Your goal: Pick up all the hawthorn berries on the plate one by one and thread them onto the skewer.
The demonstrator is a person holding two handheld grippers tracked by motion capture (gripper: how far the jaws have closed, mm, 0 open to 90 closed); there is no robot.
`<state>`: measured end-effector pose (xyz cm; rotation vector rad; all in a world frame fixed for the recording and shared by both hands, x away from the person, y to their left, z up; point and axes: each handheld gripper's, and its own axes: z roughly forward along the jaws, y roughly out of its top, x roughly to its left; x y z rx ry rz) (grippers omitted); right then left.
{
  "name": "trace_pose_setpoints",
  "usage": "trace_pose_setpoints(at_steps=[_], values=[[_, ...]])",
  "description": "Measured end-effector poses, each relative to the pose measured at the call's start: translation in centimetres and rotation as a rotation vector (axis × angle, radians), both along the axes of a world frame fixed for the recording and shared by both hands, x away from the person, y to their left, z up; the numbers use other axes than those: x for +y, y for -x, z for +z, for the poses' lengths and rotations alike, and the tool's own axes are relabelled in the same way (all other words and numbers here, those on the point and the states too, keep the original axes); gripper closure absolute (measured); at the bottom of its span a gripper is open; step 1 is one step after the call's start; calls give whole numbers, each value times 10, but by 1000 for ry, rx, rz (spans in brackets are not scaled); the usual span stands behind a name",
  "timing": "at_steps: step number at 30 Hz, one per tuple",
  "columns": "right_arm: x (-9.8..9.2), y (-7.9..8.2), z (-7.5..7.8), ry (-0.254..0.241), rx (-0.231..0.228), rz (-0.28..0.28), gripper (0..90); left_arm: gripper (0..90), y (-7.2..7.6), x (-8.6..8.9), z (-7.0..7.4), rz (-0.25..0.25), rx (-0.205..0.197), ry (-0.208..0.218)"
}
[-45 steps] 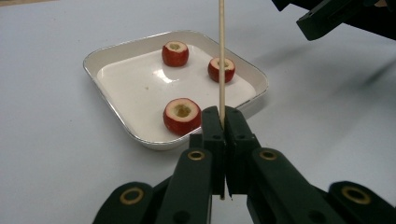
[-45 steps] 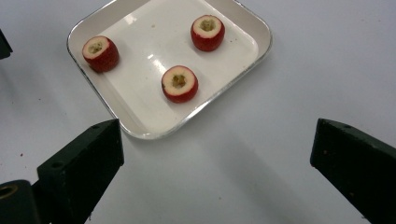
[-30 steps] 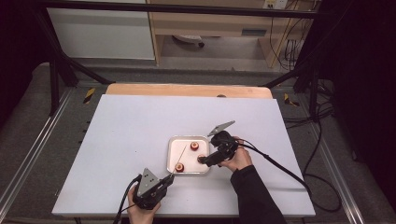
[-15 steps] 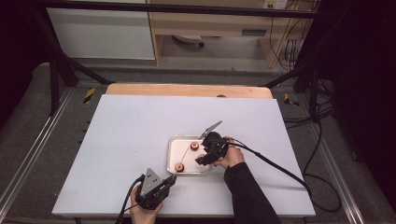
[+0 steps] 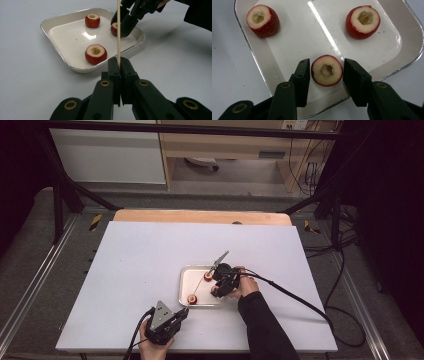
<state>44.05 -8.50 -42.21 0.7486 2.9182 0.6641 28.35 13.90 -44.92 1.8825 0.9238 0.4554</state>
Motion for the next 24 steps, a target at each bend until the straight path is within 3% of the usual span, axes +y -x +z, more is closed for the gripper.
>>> trace_pose_setpoints(at_steps=[14, 19, 21, 22, 24], values=[[0, -1, 0, -6, 13, -21, 613, 882, 0, -1, 0, -3, -2, 0], [-5, 2, 10, -66, 1, -58, 614, 882, 1, -1, 0, -1, -8, 7], [-9, 5, 20, -131, -18, -92, 614, 882, 2, -1, 1, -1, -11, 10], [-9, 5, 20, -131, -18, -92, 614, 882, 2, -1, 1, -2, -11, 12], [-15, 10, 31, -216, -44, -128, 614, 882, 2, -2, 1, -4, -13, 14]])
